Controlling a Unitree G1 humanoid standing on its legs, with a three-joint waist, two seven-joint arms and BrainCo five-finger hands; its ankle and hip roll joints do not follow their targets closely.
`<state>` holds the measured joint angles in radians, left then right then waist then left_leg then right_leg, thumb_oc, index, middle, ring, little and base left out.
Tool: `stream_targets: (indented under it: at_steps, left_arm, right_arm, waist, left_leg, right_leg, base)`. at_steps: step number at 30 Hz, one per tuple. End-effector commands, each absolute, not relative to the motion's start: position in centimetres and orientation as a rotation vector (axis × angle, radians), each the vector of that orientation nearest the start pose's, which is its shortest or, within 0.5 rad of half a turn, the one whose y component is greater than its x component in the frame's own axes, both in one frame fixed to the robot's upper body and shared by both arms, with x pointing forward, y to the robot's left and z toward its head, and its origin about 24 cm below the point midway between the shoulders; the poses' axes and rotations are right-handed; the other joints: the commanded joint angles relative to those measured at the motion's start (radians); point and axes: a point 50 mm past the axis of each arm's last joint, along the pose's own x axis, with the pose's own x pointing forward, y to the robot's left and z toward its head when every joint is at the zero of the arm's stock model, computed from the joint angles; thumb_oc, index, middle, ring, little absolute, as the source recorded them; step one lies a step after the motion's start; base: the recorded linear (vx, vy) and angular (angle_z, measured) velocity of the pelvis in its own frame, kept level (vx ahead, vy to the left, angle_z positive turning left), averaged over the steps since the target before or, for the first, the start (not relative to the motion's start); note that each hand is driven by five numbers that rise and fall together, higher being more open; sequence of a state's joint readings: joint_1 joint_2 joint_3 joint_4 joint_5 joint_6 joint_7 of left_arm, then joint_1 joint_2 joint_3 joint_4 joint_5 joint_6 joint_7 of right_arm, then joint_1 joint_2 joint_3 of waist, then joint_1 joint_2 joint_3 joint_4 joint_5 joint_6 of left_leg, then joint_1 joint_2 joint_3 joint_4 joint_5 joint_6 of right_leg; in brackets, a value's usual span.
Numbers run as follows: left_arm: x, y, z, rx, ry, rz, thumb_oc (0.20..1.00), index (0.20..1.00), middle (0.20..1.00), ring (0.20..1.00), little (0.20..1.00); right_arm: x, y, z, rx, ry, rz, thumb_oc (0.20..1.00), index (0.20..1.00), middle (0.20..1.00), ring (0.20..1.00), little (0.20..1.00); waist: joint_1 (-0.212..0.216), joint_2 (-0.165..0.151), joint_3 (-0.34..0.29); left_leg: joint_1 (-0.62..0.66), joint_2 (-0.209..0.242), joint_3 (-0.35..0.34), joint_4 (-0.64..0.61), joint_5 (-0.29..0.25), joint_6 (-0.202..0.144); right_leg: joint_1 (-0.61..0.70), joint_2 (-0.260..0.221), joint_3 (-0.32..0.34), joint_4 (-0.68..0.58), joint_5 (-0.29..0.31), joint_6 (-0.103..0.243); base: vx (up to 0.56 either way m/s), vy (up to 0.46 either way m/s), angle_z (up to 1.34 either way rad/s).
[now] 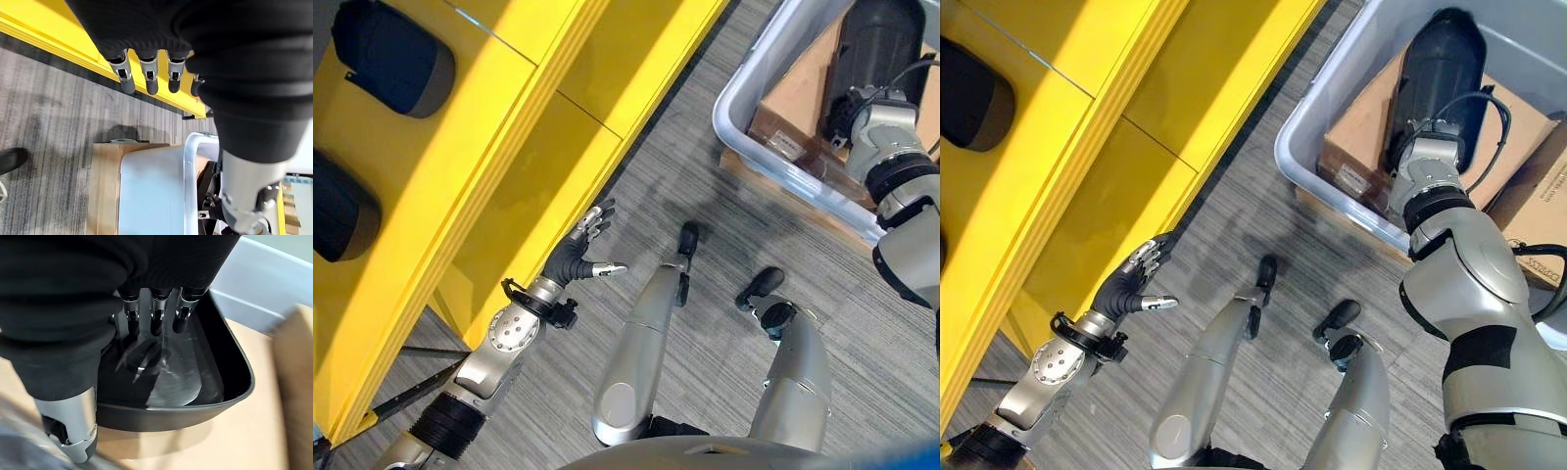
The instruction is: Move parts from the plastic box to the shelf.
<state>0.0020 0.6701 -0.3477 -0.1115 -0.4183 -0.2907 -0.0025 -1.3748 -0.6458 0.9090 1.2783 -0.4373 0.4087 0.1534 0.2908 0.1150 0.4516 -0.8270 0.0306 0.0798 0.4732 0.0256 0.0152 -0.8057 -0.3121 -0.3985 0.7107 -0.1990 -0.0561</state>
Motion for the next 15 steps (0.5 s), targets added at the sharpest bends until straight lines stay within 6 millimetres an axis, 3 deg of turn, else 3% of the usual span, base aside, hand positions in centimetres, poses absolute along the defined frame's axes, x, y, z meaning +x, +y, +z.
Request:
stream_targets:
  at_steps: [1, 6, 9, 15]
  left_arm:
    - [23.8, 16.6, 10.5, 0.156, -0.327, -0.443, 1.0, 1.0, 1.0, 1.0, 1.0]
    - [24.1, 16.2, 10.6, 0.144, -0.349, -0.441, 1.0, 1.0, 1.0, 1.0, 1.0]
    - [24.2, 15.8, 10.7, 0.14, -0.371, -0.43, 1.0, 1.0, 1.0, 1.0, 1.0]
    - [24.7, 15.6, 11.7, 0.106, -0.452, -0.337, 1.0, 1.0, 1.0, 1.0, 1.0]
  right_arm:
    - [39.2, -31.4, 23.6, -1.569, 0.604, -0.423, 1.0, 1.0, 1.0, 1.0, 1.0]
    - [40.0, -30.0, 24.0, -1.62, 0.343, -0.525, 1.0, 1.0, 1.0, 1.0, 1.0]
    - [40.8, -27.4, 25.7, -1.607, 0.04, -0.574, 1.0, 1.0, 1.0, 1.0, 1.0]
    - [41.1, -22.9, 27.1, -1.335, -0.394, -0.517, 1.0, 1.0, 1.0, 1.0, 1.0]
  waist:
    - [0.002, 0.049, 0.068]
    - [-0.014, 0.05, 0.068]
    - [-0.022, 0.054, 0.068]
    - [-0.052, 0.054, 0.068]
  left_leg:
    - [0.037, 0.07, -0.022, 0.004, -0.09, -0.03]
    - [0.065, 0.076, -0.007, -0.013, -0.088, -0.031]
    - [0.074, 0.074, -0.001, -0.014, -0.091, -0.03]
    - [0.094, 0.069, 0.01, -0.017, -0.099, -0.03]
  right_leg:
    - [0.055, 0.007, 0.067, -0.04, 0.024, 0.088]
    - [0.077, 0.015, 0.075, -0.07, 0.036, 0.093]
    - [0.081, 0.019, 0.084, -0.079, 0.04, 0.094]
    - [0.091, 0.03, 0.11, -0.091, 0.036, 0.096]
  base:
    - [-0.03, 0.015, -0.14]
    - [-0.04, 0.018, -0.15]
    - [-0.03, 0.037, -0.03]
    - [-0.02, 0.037, -0.08]
